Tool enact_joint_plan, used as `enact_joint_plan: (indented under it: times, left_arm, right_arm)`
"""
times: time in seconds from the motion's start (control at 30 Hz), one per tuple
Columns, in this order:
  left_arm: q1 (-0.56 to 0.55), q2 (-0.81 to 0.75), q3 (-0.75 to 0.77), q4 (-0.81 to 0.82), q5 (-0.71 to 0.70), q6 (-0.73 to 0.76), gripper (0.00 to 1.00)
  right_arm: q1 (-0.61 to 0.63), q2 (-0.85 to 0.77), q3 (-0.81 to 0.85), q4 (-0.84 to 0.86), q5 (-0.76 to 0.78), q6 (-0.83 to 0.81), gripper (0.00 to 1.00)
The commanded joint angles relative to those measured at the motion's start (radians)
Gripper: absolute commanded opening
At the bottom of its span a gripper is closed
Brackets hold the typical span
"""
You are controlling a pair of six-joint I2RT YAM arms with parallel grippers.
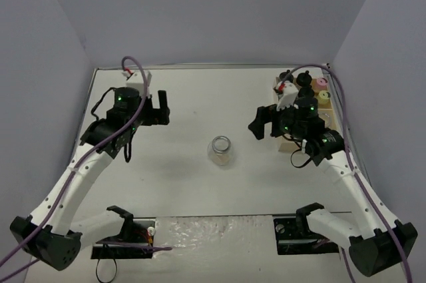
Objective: Organize the condiment bottles
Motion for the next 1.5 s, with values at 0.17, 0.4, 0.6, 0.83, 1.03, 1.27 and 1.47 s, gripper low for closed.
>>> enact_joint_plan:
  times: [0.17,0.4,0.6,0.83,1.03,1.27,1.47]
  left_arm:
    - [0.266,-0.272,-0.232,-0.102,-0.033,-0.016,0.97]
    - [0.271,-0.365,-0.317,-0.093,-0.115,-0.008,0.97]
    - [0.274,-0.344,-0.314,-0.097,-0.118,-0.003,0.97]
    - [0.274,-0.349,-0.315,-0.095,-0.134,0.003,0.97]
    - [0.275,-0.337,-0.313,-0.092,-0.124,0.004,0.97]
    - [0.276,-0.339,-0.312,-0.091,-0.125,0.006,0.97]
    - [0.276,-0.339,-0.313,-0.092,-0.123,0.007,0.97]
  right_arm:
    - [0.349,0.279,0.108,0.098,0.202,-0.161,1.0]
    - [0.452,0.434,0.152,0.121,0.234,-0.196,1.0]
    - [0.481,0.527,0.182,0.123,0.21,-0.22,1.0]
    - [0.482,0.582,0.171,0.122,0.234,-0.235,1.0]
    - [0.483,0.617,0.149,0.125,0.217,-0.219,1.0]
    - [0.487,0.639,0.142,0.128,0.204,-0.214,0.99]
    - [0.493,0.659,0.142,0.129,0.208,-0.203,0.94]
